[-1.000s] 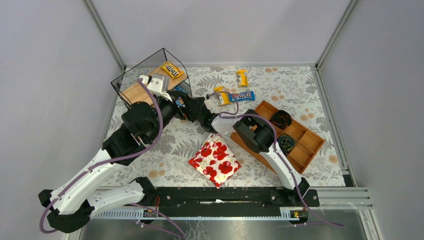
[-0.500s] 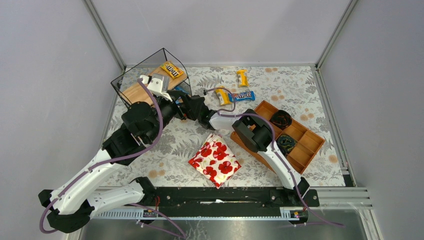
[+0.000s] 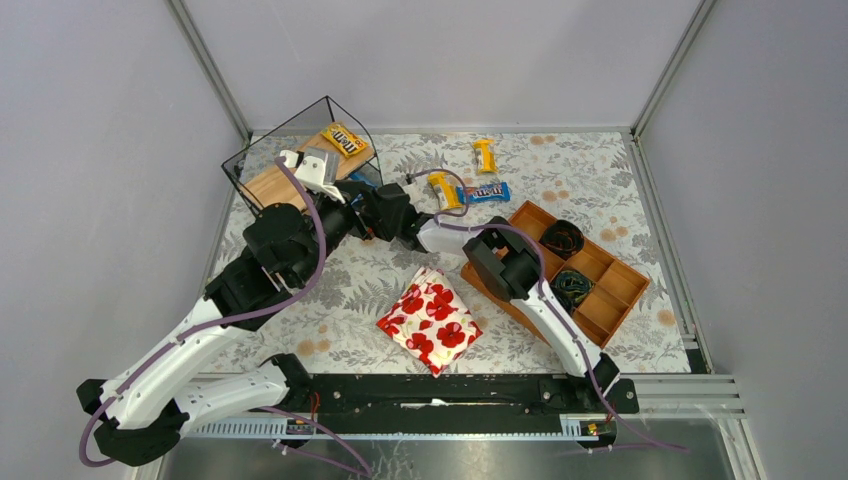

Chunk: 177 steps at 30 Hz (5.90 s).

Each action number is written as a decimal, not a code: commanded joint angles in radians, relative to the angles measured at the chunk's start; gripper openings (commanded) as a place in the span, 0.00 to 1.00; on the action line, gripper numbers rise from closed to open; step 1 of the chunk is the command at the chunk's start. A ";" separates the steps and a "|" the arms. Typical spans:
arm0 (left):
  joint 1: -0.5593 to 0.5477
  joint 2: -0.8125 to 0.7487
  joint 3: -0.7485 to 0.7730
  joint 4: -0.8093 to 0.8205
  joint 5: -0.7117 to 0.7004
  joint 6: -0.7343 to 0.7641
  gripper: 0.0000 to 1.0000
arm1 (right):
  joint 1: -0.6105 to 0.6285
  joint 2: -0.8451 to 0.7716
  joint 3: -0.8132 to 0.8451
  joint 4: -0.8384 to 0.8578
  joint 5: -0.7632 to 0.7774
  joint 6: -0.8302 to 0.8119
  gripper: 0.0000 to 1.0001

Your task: Place and organize the candy bags onto the shelf

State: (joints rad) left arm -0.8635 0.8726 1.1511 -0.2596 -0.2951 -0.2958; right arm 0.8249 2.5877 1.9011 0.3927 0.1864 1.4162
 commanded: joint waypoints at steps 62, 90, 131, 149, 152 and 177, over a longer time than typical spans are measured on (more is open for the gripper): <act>-0.002 0.072 0.022 0.097 0.030 -0.017 0.99 | -0.262 -0.467 -0.749 -0.035 0.252 0.186 0.83; -0.032 0.043 -0.002 0.106 0.011 -0.003 0.99 | -0.264 -0.410 -0.819 0.281 0.285 0.133 0.26; 0.000 -0.090 0.141 0.024 0.101 -0.065 0.99 | 0.083 -0.477 -0.292 0.235 -0.009 0.065 0.11; -0.006 -0.143 0.079 0.055 0.047 -0.054 0.99 | 0.092 -0.038 0.393 -0.103 0.210 0.050 0.13; -0.012 -0.147 0.070 0.060 0.034 -0.048 0.99 | 0.086 -0.013 0.418 -0.126 0.227 0.054 0.13; -0.023 -0.142 0.051 0.069 0.028 -0.040 0.99 | 0.057 -0.059 0.352 -0.139 0.292 0.041 0.13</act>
State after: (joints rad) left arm -0.8825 0.7338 1.2015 -0.2340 -0.2588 -0.3470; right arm 0.8967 2.5729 2.2536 0.2523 0.4099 1.4708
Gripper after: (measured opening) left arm 0.987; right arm 0.130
